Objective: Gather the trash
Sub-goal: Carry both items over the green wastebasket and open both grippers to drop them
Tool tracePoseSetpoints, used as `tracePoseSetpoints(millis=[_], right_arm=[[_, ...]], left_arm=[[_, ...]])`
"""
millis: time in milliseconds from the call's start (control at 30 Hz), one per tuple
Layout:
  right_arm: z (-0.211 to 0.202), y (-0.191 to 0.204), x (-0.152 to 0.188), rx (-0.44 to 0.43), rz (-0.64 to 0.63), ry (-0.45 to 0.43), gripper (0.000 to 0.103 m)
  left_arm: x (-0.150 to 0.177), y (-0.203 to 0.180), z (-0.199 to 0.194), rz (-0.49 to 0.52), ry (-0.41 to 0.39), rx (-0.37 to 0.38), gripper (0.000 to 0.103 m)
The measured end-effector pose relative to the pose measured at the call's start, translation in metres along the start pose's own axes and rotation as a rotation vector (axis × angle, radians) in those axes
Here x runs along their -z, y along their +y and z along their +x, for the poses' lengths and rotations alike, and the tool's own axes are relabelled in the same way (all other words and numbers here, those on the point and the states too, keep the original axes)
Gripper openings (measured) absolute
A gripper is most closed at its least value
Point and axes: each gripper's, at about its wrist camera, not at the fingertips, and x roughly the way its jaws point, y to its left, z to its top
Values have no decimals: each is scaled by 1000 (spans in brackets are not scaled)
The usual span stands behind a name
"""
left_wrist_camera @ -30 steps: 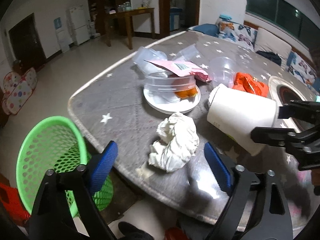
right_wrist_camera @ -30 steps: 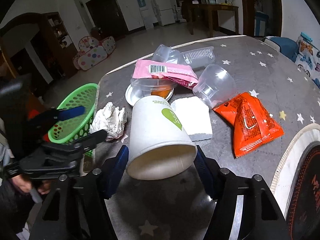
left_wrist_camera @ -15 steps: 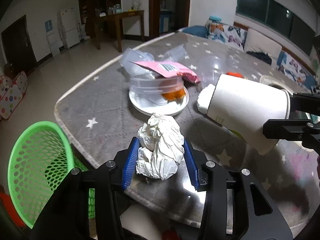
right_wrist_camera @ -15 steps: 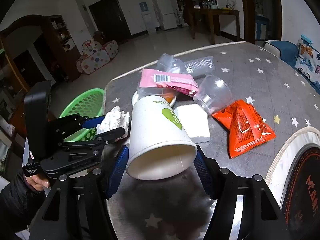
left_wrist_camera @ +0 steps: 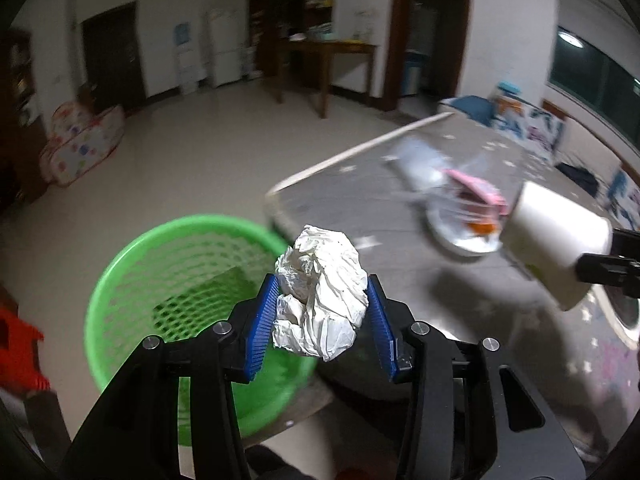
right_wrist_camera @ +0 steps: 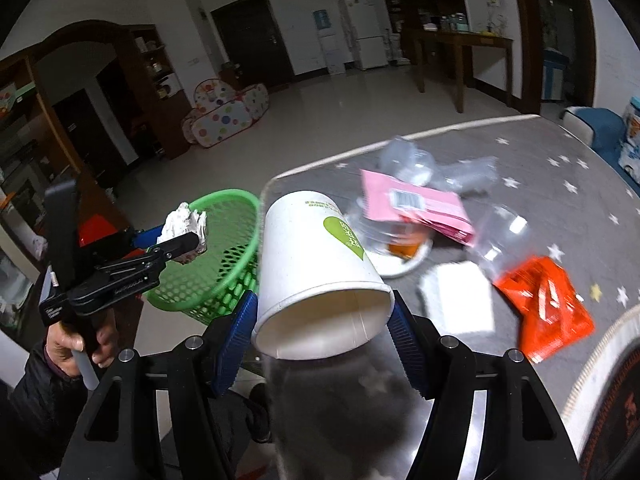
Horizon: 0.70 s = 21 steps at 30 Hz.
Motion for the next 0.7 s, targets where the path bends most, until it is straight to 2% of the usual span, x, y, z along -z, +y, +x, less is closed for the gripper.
tracePoseSetpoints(millis=[67, 267, 367, 400, 567, 700], right_arm=[[10, 8, -7, -17, -12, 8, 63], [39, 33, -21, -47, -48, 37, 63], [52, 42, -28, -54, -64, 52, 63], [55, 44, -30, -55, -68, 57, 63], [76, 59, -43, -63, -100, 80, 63], [95, 73, -50, -80, -133, 101, 63]], left_arm=[[3, 20, 10, -24, 32, -37, 44], [15, 59, 53, -66, 151, -85, 44], [23, 73, 70, -99, 201, -81, 48], [25, 77, 74, -110, 214, -81, 55], [34, 98, 73, -159, 222, -77, 70], [40, 113, 60, -179, 205, -98, 71]])
